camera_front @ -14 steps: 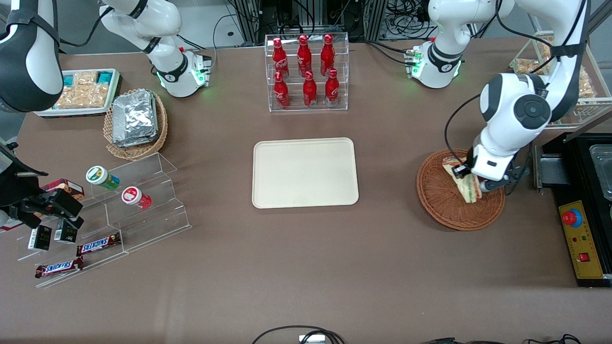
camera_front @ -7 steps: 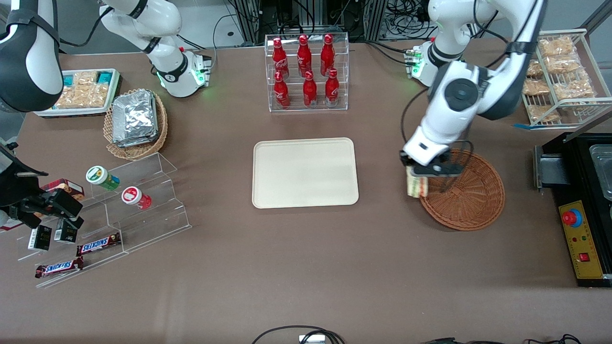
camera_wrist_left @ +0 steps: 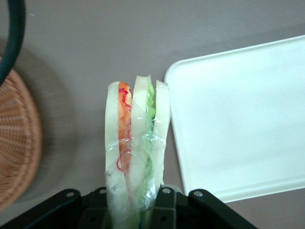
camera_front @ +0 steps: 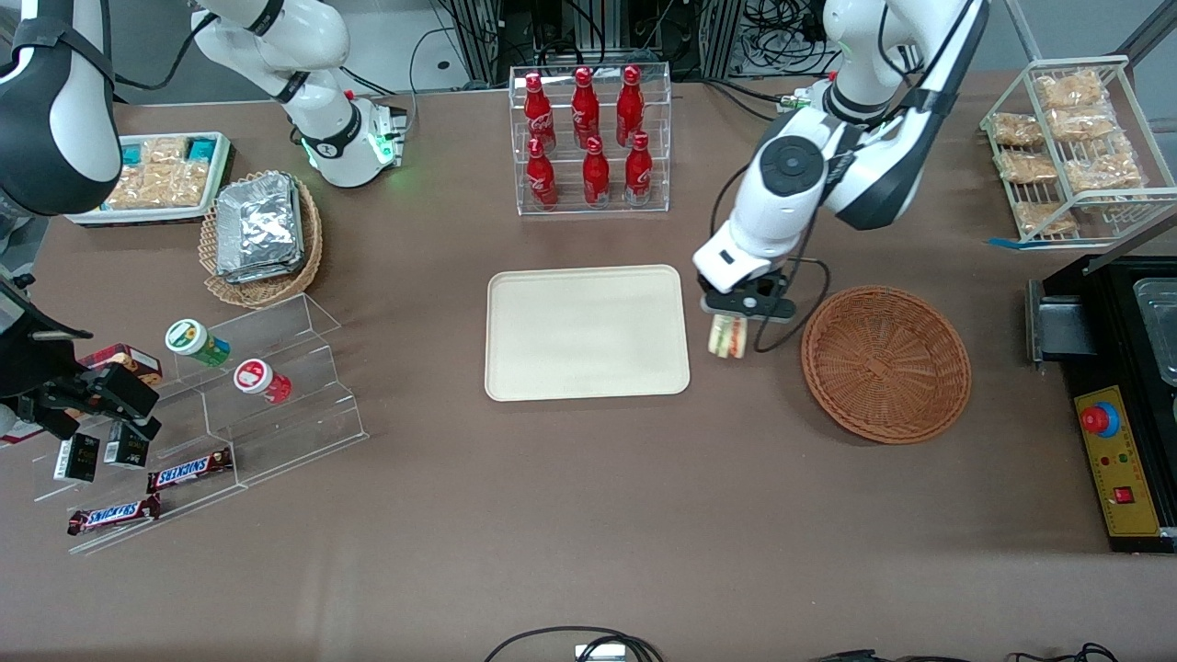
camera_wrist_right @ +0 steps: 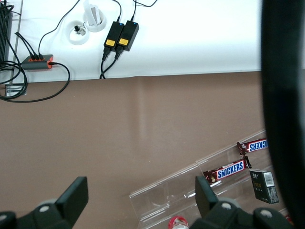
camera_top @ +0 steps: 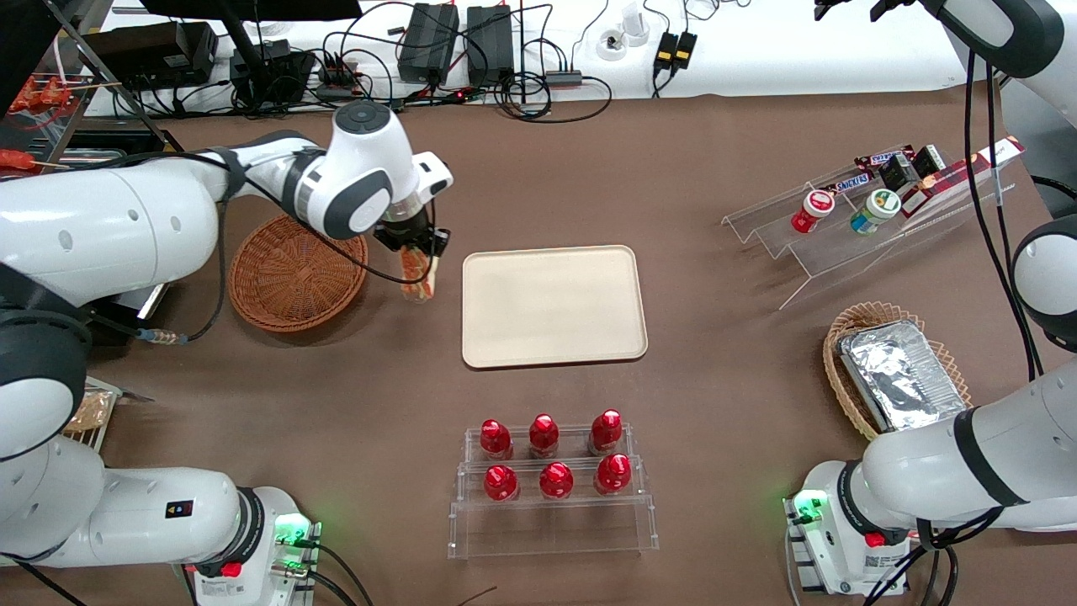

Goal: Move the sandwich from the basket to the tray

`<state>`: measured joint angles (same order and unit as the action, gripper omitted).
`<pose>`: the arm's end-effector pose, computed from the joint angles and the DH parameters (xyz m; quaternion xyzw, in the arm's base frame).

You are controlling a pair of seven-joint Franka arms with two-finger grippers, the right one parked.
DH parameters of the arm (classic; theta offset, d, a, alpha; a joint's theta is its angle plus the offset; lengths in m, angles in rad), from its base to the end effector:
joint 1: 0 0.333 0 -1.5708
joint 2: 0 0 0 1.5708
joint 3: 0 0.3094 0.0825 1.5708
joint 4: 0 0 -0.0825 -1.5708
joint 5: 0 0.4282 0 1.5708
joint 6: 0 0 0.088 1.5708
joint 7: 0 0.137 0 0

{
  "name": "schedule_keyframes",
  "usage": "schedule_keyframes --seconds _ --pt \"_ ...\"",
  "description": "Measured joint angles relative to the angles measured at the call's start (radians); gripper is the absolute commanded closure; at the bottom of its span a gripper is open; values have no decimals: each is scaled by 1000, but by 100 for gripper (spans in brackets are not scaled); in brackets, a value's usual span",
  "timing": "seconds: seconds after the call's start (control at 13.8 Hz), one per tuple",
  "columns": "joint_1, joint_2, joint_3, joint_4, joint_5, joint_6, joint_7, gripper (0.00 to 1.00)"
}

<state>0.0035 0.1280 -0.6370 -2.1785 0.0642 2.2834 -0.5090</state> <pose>0.4686 -0.3428 0.2786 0.9966 -0.0811 -0.0059 0.0124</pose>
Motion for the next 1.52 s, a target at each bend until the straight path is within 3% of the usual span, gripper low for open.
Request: schedule_keyframes --seconds 0.29,0.87,1.3,1.45,1.52 --pt "-72 86 -15 61 6 0 -99 100" --pt "-148 257 -18 151 192 0 -332 100" --pt "-225 360 -17 186 269 0 -398 100" --pt "-226 385 -17 189 295 0 -409 88" --pt "-226 395 -17 193 300 0 -410 77"
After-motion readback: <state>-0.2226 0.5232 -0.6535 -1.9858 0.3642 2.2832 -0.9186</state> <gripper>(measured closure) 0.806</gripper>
